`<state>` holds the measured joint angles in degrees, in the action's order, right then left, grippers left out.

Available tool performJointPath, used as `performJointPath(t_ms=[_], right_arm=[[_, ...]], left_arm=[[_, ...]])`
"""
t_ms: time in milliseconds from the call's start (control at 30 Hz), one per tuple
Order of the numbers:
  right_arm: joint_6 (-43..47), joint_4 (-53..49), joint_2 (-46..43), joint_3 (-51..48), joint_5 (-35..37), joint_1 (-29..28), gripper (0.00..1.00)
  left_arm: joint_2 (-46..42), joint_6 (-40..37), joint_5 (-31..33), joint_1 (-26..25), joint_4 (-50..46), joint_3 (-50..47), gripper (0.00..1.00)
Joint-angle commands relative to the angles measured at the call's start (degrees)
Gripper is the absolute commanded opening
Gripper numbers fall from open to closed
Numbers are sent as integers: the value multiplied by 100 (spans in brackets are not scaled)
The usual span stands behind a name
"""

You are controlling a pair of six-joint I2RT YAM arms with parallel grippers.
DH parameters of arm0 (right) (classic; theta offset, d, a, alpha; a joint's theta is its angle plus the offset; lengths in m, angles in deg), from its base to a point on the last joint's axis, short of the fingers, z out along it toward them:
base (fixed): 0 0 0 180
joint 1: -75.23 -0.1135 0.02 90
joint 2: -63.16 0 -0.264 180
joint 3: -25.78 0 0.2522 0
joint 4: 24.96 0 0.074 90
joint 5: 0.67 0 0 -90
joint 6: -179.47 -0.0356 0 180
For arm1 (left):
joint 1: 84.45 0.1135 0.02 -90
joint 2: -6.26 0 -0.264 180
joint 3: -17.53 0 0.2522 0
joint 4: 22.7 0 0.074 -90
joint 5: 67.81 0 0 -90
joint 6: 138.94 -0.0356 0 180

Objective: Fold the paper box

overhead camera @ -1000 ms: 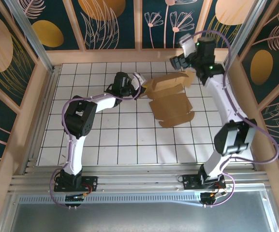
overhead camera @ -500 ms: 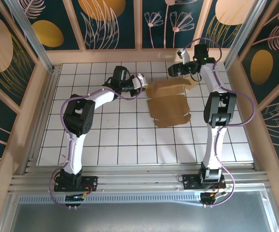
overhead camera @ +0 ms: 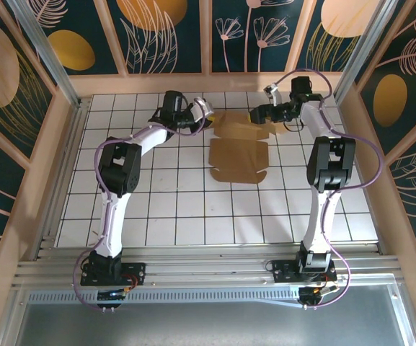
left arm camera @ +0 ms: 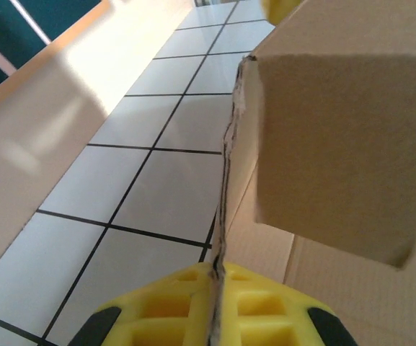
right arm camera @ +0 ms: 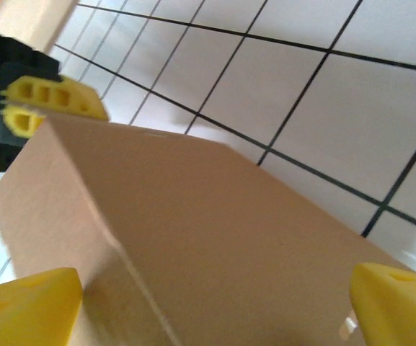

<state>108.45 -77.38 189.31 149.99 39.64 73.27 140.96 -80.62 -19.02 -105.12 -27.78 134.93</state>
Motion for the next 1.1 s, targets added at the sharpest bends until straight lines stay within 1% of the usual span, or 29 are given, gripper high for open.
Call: performJointPath(t_ms=[0,100,133,200,267,333,400,467,567,667,767,900,1000,1067], right_arm=[[77,-552,-132,64,-472,-72,99],[102,-701,-73,161,-576,-168,99],[39,-671,-60,191,-536,-200,99],[-77,-710,7,318,-387,-278,98],[-322,-661,78,419,-146,-336,95],[-645,-488,103,405,26,-360,91],[-1034,-219,90,293,215,-371,84],[-1403,169,10,38,310,-374,82],[-1652,542,-102,-278,177,-422,81],[-1748,695,-143,-409,159,-518,78],[-1864,706,-97,-411,232,-603,71],[-2056,920,-172,-636,286,-652,67],[-2246,1137,-256,-864,429,-653,65],[-2275,1169,-279,-922,553,-649,64]], left_arm=[[292,1039,-116,77,-146,564,0],[431,1584,-188,114,-172,897,0],[452,1636,-243,115,-174,945,0],[456,1622,-366,109,-214,988,0],[459,1442,-417,114,-386,1017,0],[495,1282,-304,115,-715,1121,0],[545,1388,-158,115,-867,1177,0],[509,1539,-26,98,-838,1026,0],[301,1610,285,-19,-485,522,1],[241,1782,607,-137,-278,362,6],[343,2190,922,-237,-309,604,11],[399,2506,1391,-375,-402,835,21],[385,2742,1499,-411,-598,960,24],[348,2764,1574,-412,-645,966,28]])
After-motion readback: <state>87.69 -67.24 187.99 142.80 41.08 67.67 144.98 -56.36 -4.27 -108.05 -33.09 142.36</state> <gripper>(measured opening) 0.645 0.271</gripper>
